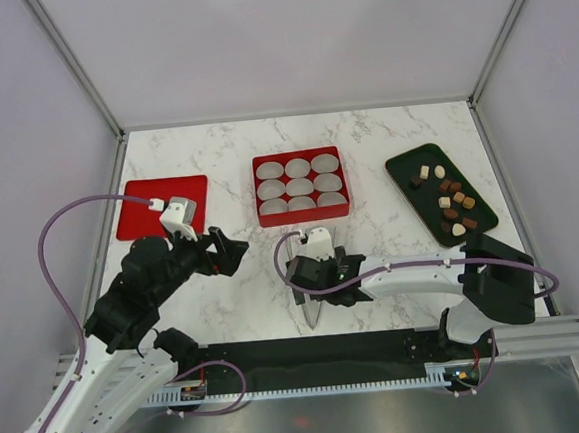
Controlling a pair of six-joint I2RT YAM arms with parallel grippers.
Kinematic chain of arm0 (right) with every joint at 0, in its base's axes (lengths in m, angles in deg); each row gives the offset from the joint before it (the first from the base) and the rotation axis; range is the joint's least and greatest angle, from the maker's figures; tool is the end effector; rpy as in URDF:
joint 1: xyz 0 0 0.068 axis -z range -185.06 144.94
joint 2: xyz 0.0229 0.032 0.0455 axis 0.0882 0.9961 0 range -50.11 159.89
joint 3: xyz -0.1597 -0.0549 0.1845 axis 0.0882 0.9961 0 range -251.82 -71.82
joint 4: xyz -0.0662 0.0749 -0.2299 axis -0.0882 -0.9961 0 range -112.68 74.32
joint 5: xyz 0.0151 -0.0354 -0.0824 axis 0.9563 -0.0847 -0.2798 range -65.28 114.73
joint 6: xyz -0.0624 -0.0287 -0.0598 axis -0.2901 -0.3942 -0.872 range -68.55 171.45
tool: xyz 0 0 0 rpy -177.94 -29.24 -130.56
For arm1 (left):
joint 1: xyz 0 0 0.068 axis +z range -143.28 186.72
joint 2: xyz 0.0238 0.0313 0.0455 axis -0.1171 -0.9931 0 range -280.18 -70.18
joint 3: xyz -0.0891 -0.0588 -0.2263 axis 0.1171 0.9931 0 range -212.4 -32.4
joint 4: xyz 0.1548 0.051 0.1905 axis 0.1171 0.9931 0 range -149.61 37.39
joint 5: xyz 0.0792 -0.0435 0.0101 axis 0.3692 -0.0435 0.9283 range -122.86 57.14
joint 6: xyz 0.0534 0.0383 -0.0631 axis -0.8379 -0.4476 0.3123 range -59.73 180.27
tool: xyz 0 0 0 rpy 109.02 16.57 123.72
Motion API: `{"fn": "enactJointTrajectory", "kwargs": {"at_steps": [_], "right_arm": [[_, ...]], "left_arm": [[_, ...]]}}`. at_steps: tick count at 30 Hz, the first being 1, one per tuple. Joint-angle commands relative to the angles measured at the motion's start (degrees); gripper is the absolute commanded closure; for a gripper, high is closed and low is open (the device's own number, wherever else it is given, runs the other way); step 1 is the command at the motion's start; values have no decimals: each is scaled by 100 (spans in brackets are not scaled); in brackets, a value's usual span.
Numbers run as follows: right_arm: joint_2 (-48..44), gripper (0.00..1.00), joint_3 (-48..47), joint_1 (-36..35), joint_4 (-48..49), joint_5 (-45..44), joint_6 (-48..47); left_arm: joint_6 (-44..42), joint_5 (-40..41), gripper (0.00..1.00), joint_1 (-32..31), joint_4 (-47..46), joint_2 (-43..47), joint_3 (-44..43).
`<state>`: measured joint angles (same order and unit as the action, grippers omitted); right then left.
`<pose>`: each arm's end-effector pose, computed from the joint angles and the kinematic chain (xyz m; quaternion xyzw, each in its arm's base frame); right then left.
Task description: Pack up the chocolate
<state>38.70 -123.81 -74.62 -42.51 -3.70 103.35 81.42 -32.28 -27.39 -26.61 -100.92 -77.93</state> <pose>0.1421 0.2699 0.1314 -0.0896 0.9413 0.0758 0.3165 0.1424 -0.0955 0.3055 0.0885 0.8052 -0.2683 0.5214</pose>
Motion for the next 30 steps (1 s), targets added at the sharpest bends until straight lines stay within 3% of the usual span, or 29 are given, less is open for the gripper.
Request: {"fn": "enactJointTrajectory", "kwargs": {"at_steps": [1, 10, 16, 30], "right_arm": [[162, 2, -242, -145, 266, -392, 374], [847, 2, -479, -383, 380, -628, 636], [1437, 3, -708, -400, -77, -814, 945], [-672, 15, 646, -1024, -323, -655, 743]], "left_arm": [[153, 249, 1, 27, 5, -37, 45], [170, 390, 1, 27, 76, -28, 36], [179, 399, 1, 27, 84, -64, 36], [179, 294, 1, 27, 84, -134, 28]]}}
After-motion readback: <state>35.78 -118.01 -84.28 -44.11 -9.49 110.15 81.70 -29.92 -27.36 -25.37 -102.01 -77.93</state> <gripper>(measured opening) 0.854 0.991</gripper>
